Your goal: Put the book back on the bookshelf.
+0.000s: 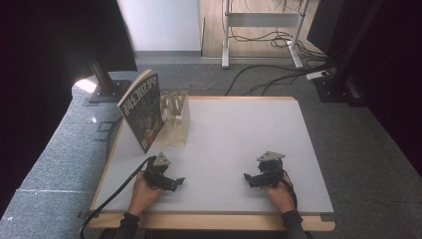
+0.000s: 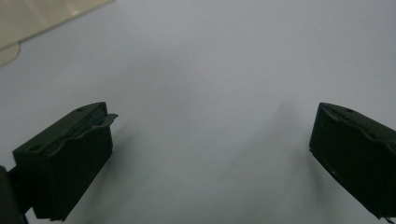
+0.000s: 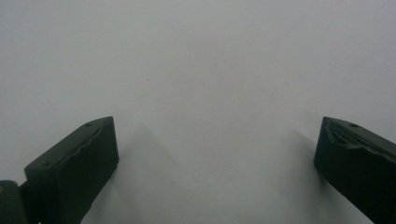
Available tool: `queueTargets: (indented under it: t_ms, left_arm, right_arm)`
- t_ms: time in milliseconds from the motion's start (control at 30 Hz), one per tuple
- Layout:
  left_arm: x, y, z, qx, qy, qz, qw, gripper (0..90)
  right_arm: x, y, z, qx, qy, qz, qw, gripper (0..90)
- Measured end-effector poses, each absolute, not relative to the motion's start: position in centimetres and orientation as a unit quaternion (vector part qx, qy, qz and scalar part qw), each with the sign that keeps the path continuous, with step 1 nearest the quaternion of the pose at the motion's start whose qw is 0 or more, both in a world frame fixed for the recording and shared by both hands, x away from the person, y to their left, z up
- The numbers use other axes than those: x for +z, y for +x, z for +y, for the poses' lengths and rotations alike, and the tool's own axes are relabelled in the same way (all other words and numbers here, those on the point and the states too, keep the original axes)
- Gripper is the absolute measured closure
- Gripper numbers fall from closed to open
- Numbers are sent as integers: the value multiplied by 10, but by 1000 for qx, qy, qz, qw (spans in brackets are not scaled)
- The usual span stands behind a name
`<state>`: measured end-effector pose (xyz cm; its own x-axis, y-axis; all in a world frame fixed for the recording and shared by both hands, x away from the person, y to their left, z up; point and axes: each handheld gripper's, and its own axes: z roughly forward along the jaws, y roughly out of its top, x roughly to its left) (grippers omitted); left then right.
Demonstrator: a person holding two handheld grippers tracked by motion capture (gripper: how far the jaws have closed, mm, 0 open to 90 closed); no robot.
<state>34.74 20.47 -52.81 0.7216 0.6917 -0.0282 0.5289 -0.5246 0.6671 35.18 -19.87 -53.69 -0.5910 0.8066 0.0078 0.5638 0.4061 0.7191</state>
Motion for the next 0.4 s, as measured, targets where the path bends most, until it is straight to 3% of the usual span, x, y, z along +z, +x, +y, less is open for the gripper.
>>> queueTargets:
  t_ms: [400]
  left_arm:
    - [-529,346,202,130,866,355,328,0]
  right_arm:
    - [-537,352,-199,350,417,821,174,0]
